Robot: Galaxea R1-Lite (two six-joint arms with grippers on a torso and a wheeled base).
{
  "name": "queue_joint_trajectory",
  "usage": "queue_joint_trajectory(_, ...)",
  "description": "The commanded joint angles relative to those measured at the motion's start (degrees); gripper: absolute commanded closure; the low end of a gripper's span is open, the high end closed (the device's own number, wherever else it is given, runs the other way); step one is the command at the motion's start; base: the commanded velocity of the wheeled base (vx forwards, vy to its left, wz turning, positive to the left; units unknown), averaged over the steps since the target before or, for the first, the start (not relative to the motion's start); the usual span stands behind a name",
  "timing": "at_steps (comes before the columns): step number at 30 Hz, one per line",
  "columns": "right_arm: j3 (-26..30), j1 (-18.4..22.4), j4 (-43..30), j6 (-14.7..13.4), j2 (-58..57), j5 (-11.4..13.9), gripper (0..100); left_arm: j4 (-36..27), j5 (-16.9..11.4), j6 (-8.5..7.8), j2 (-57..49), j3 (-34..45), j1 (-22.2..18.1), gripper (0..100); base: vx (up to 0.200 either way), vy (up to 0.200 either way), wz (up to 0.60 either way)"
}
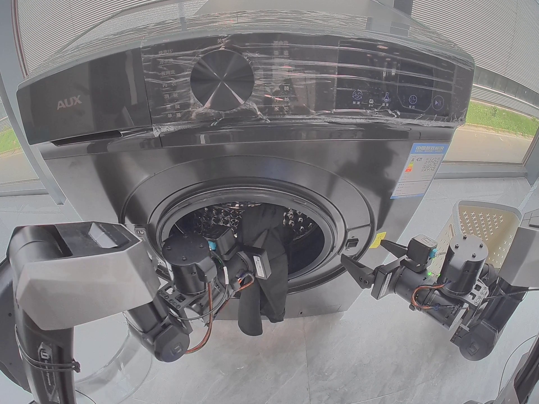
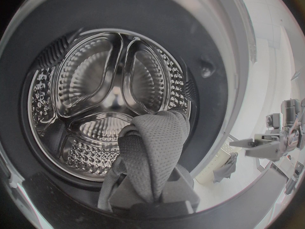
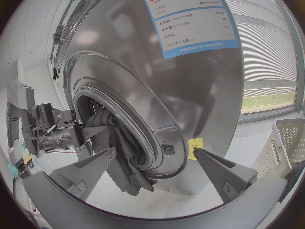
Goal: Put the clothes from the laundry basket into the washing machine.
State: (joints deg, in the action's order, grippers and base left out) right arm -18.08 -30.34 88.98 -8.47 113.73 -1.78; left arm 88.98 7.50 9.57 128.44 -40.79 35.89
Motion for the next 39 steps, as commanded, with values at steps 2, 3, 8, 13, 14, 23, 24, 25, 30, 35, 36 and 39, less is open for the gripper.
queue_joint_trajectory(2, 0.8, -2.1, 0.4, -0.1, 0.3, -0.1, 0, 0.1, 0.4, 1.07, 6.8, -6.0, -1.6, 100, 0.000, 0.000, 0.00)
queue_joint_trajectory(3, 0.8, -2.5, 0.4, -0.1, 0.3, -0.2, 0, 0.1, 0.7, 1.07, 7.4, -6.2, -1.8, 100, 0.000, 0.000, 0.00)
queue_joint_trajectory(8, 0.7, -3.2, 0.4, -0.1, 1.2, -0.2, 0, -0.3, 1.6, 0.98, 8.9, -7.8, -2.4, 100, 0.000, 0.000, 0.00)
queue_joint_trajectory(13, 0.8, -3.7, 0.4, -0.1, 1.9, -0.2, 0, -0.8, 2.0, 1.07, 12.1, -14.4, -3.5, 100, 0.000, 0.000, 0.00)
queue_joint_trajectory(14, 0.7, -3.8, 0.4, -0.1, 2.0, -0.2, 0, -1.0, 2.0, 1.07, 12.9, -16.0, -3.6, 100, 0.000, 0.000, 0.00)
queue_joint_trajectory(23, 0.8, -4.2, 0.4, -0.1, 2.9, -0.2, 0, -6.4, 3.5, 0.89, 20.3, -29.6, -4.3, 100, 0.000, 0.000, 0.00)
queue_joint_trajectory(24, 0.7, -4.2, 0.4, -0.1, 2.9, -0.2, 0, -7.4, 3.5, 0.89, 21.2, -31.5, -4.6, 100, 0.000, 0.000, 0.00)
queue_joint_trajectory(25, 0.7, -4.2, 0.4, -0.1, 2.9, -0.2, 0, -7.4, 3.5, 0.89, 21.2, -31.5, -4.6, 100, 0.000, 0.000, 0.00)
queue_joint_trajectory(30, 0.7, -4.2, 0.4, -0.1, 2.9, -0.2, 0, -14.4, 4.3, 0.71, 25.9, -43.1, -5.0, 100, 0.000, 0.000, 0.00)
queue_joint_trajectory(35, 0.6, -4.1, 0.4, -0.1, 2.9, -0.2, 0, -21.1, 7.6, -1.66, 31.9, -58.2, -6.3, 100, 0.000, 0.000, 0.00)
queue_joint_trajectory(36, 0.6, -4.1, 0.4, -0.1, 2.9, -0.2, 0, -21.7, 7.7, -2.10, 32.5, -60.0, -6.4, 100, 0.000, 0.000, 0.00)
queue_joint_trajectory(39, 0.6, -4.0, 0.4, -0.1, 2.9, -0.1, 0, -26.4, 7.8, -3.24, 34.7, -67.8, -7.7, 100, 0.000, 0.000, 0.00)
